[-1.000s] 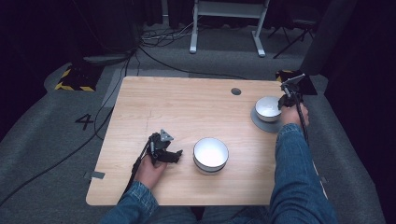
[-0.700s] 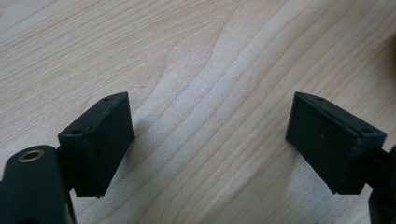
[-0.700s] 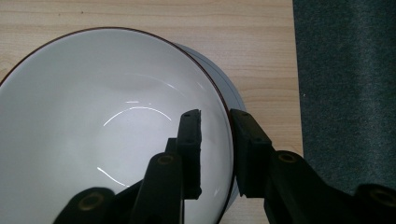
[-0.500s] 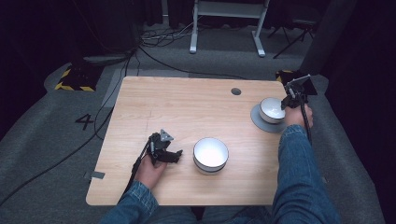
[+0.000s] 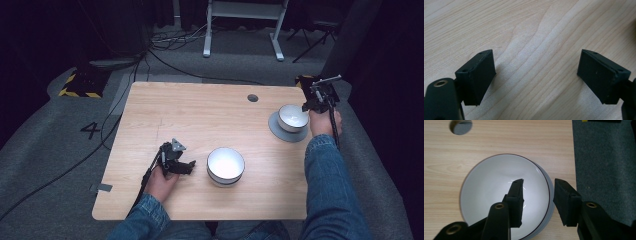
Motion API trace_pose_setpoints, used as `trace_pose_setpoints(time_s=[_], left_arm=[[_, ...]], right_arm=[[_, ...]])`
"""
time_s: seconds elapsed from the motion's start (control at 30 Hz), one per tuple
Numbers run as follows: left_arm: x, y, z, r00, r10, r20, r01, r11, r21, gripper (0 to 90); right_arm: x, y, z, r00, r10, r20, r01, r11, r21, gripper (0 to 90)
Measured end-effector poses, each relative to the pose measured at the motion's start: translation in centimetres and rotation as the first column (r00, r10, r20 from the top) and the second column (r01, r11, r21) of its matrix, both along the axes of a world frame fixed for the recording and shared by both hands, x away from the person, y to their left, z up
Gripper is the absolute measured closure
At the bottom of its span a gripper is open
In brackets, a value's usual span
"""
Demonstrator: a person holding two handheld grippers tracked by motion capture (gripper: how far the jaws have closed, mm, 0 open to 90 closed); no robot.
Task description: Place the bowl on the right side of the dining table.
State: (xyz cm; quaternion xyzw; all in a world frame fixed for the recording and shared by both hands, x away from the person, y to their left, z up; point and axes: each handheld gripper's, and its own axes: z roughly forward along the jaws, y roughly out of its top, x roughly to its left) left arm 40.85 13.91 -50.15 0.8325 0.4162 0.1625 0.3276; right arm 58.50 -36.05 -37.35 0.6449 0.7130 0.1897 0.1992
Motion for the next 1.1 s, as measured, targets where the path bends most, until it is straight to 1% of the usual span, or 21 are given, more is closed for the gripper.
trace_pose_setpoints(time_s=[0.1,0.23,0.3,0.33,0.37,0.47,0.6,0.63,0.7,0.77,0.83,0.87,0.93,1.0,1.07,1.1], left_arm=[[0.0,0.0,0.0,1.0,0.001,0.0,-0.001,1.0,-0.001,14.8],[0.0,0.0,0.0,1.0,0.001,0.001,-0.001,1.0,-0.001,14.8],[0.0,0.0,0.0,1.0,0.003,0.002,-0.003,1.0,-0.002,14.8],[0.0,0.0,0.0,1.0,0.003,0.001,-0.003,1.0,-0.003,14.8],[0.0,0.0,0.0,1.0,0.001,0.0,-0.001,1.0,0.0,14.8],[0.0,0.0,0.0,1.0,0.004,0.002,-0.004,1.0,-0.003,14.8],[0.0,0.0,0.0,1.0,0.003,0.002,-0.003,1.0,-0.002,14.8],[0.0,0.0,0.0,1.0,0.003,0.001,-0.003,1.0,-0.003,14.8],[0.0,0.0,0.0,1.0,0.002,0.001,-0.002,1.0,-0.002,14.8],[0.0,0.0,0.0,1.0,0.001,0.001,-0.001,1.0,-0.002,14.8],[0.0,0.0,0.0,1.0,0.002,0.0,-0.002,1.0,-0.003,14.8],[0.0,0.0,0.0,1.0,0.003,0.001,-0.003,1.0,-0.003,14.8],[0.0,-0.1,0.0,1.0,0.009,0.0,-0.009,0.9999,-0.005,14.8],[0.0,-0.1,0.0,1.0,0.008,-0.002,-0.008,0.9999,-0.007,14.8],[0.0,-0.1,0.0,0.9999,0.009,-0.005,-0.009,0.9999,-0.008,14.8],[0.0,-0.1,0.0,0.9999,0.011,-0.007,-0.011,0.9999,-0.008,14.8]], right_arm=[[-0.6,0.6,1.0,0.9991,0.038,0.019,-0.038,0.9992,-0.015,59.0],[-1.6,1.5,2.3,0.995,0.086,0.05,-0.086,0.9963,-0.01,58.1],[-2.1,2.0,2.8,0.9908,0.119,0.064,-0.119,0.9929,-0.01,57.7],[-2.3,2.2,3.0,0.9885,0.134,0.071,-0.134,0.991,0.0,57.7],[-2.6,2.5,3.3,0.9853,0.151,0.079,-0.151,0.9885,-0.002,57.7],[-3.3,3.4,4.2,0.9772,0.189,0.098,-0.191,0.9816,0.013,57.4],[-4.3,4.9,5.2,0.9613,0.249,0.117,-0.253,0.9674,0.016,57.2],[-4.6,5.2,5.3,0.9555,0.269,0.121,-0.272,0.9622,0.011,57.2],[-5.3,5.9,5.7,0.9469,0.294,0.13,-0.299,0.9539,0.022,57.2],[-6.2,6.5,6.0,0.9331,0.328,0.147,-0.335,0.9418,0.025,57.3],[-7.2,7.0,6.4,0.9241,0.351,0.151,-0.358,0.9333,0.023,57.3],[-7.6,7.2,6.5,0.9158,0.37,0.156,-0.378,0.9257,0.021,57.2],[-8.3,7.6,6.8,0.9029,0.397,0.166,-0.406,0.9137,0.023,57.3],[-9.1,7.9,7.1,0.8937,0.415,0.17,-0.427,0.9034,0.039,57.2],[-9.7,8.2,7.2,0.8865,0.428,0.175,-0.443,0.8951,0.052,57.1],[-10.0,8.4,7.2,0.8802,0.441,0.175,-0.456,0.8883,0.054,57.0]])
